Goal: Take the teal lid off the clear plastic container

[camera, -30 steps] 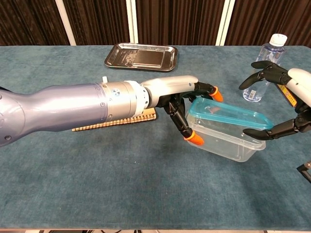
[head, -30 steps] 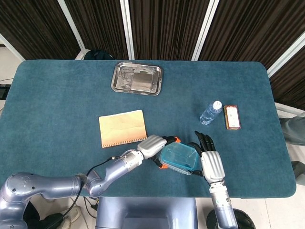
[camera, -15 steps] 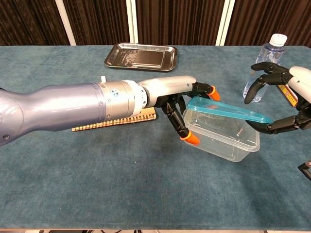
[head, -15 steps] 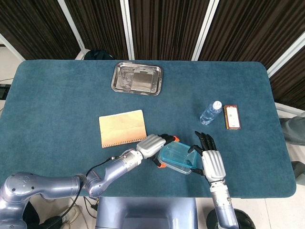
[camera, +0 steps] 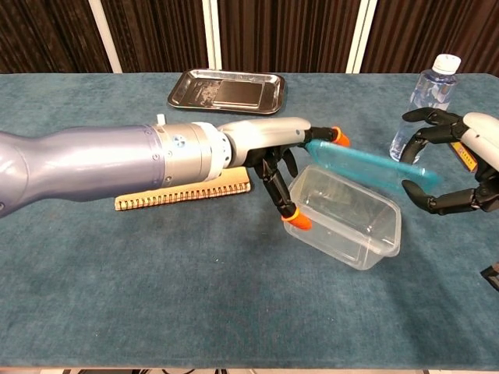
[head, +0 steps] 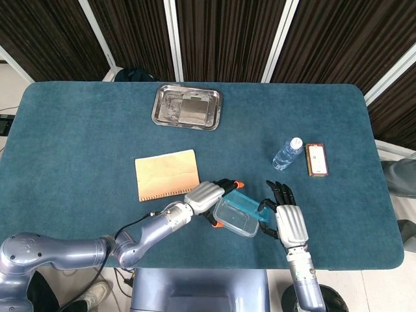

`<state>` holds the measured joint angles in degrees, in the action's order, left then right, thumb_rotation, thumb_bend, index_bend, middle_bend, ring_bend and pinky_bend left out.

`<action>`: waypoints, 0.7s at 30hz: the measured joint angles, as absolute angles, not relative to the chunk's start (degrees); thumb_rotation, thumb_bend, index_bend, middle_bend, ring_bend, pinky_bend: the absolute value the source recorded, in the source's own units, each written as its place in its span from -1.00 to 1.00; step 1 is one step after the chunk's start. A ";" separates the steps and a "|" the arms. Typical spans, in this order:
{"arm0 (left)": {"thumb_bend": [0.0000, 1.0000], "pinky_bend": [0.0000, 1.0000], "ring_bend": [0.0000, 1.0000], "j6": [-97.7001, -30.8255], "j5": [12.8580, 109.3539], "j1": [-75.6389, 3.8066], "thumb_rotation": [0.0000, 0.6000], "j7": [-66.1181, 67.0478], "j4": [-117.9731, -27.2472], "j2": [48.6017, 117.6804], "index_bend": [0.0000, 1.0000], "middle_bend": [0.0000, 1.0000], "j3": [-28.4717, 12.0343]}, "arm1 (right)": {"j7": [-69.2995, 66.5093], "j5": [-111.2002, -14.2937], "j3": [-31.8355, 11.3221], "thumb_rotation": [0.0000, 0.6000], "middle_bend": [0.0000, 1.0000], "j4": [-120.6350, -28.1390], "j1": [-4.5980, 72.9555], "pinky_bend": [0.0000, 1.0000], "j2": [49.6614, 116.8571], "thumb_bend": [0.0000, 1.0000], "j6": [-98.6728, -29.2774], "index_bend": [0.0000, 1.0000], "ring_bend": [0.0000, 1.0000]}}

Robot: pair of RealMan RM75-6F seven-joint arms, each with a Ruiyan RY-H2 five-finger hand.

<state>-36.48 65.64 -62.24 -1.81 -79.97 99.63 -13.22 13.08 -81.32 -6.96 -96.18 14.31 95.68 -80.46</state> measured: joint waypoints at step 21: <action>-1.00 -0.57 -0.92 -38.02 63.13 -62.58 1.00 -0.02 -83.59 96.43 -0.95 -0.96 -14.62 | 13.36 -80.57 -7.71 1.00 -0.74 -96.76 14.15 -1.00 96.07 0.09 -80.96 0.11 -1.00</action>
